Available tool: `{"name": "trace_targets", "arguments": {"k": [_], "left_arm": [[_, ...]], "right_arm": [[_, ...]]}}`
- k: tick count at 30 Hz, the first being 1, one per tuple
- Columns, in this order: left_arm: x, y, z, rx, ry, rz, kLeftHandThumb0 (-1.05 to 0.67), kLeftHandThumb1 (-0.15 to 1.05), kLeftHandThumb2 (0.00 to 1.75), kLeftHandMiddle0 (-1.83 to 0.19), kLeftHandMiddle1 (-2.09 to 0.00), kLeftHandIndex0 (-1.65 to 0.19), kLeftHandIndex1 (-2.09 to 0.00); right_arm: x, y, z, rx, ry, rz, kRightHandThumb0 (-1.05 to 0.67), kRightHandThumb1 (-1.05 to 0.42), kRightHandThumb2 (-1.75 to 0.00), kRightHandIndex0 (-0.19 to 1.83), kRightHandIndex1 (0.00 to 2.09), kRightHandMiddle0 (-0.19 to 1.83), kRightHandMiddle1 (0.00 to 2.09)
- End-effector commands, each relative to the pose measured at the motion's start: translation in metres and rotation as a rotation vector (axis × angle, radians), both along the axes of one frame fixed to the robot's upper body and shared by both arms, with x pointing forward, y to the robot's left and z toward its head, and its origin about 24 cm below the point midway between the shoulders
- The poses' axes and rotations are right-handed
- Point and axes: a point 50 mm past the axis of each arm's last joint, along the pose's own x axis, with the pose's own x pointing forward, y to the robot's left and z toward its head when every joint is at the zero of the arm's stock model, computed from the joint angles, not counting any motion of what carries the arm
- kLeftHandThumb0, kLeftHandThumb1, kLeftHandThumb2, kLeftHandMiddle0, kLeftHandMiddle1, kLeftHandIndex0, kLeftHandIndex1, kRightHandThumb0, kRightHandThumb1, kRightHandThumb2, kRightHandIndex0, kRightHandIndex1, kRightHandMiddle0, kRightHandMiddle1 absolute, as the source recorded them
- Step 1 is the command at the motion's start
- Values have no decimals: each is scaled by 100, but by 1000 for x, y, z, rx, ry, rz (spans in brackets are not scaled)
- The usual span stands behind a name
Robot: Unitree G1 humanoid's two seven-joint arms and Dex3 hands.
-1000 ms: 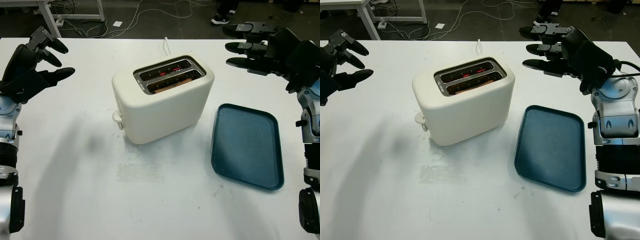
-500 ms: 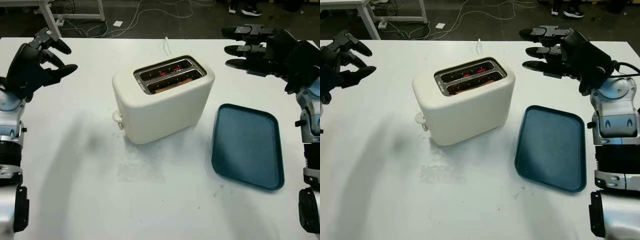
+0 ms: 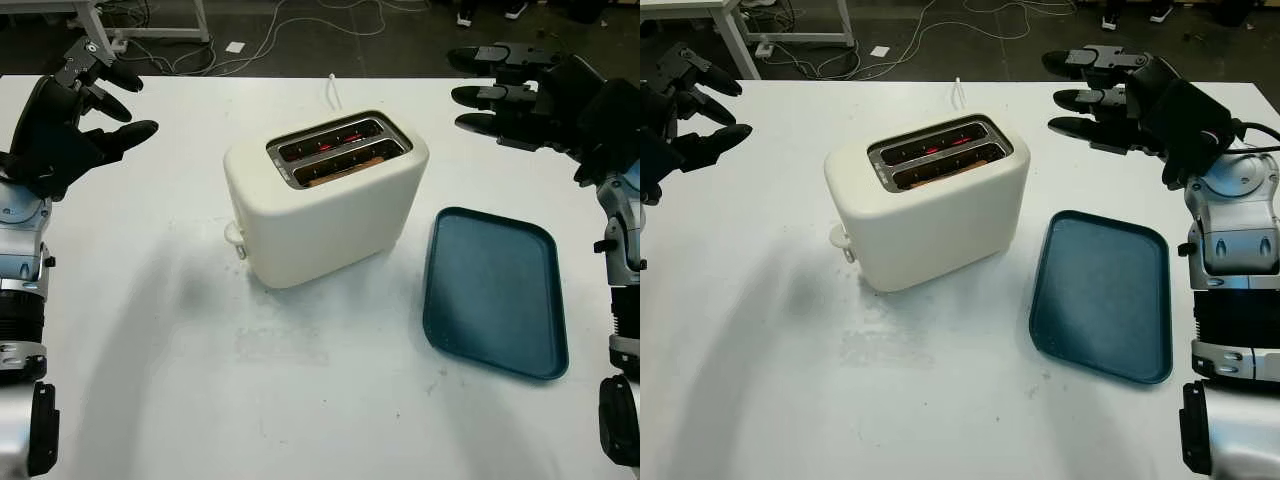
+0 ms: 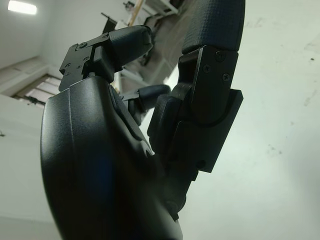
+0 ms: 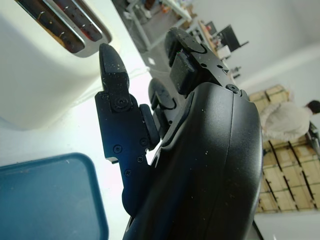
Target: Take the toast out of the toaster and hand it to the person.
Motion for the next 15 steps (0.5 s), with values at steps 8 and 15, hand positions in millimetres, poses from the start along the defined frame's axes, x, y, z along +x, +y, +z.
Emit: {"name": "trace_targets", "arguments": {"k": [8, 15], "left_arm": [[-1, 4, -7, -29, 25, 11, -105, 92, 23, -17, -168, -8, -164], [-1, 5, -7, -17, 26, 7, -105, 92, 22, -22, -166, -13, -160]], "right_arm": [[0, 6, 3, -3, -24, 11, -29, -92, -9, 50, 0, 47, 0], [-2, 7, 4, -3, -29, 5, -28, -92, -10, 51, 1, 47, 0]]}}
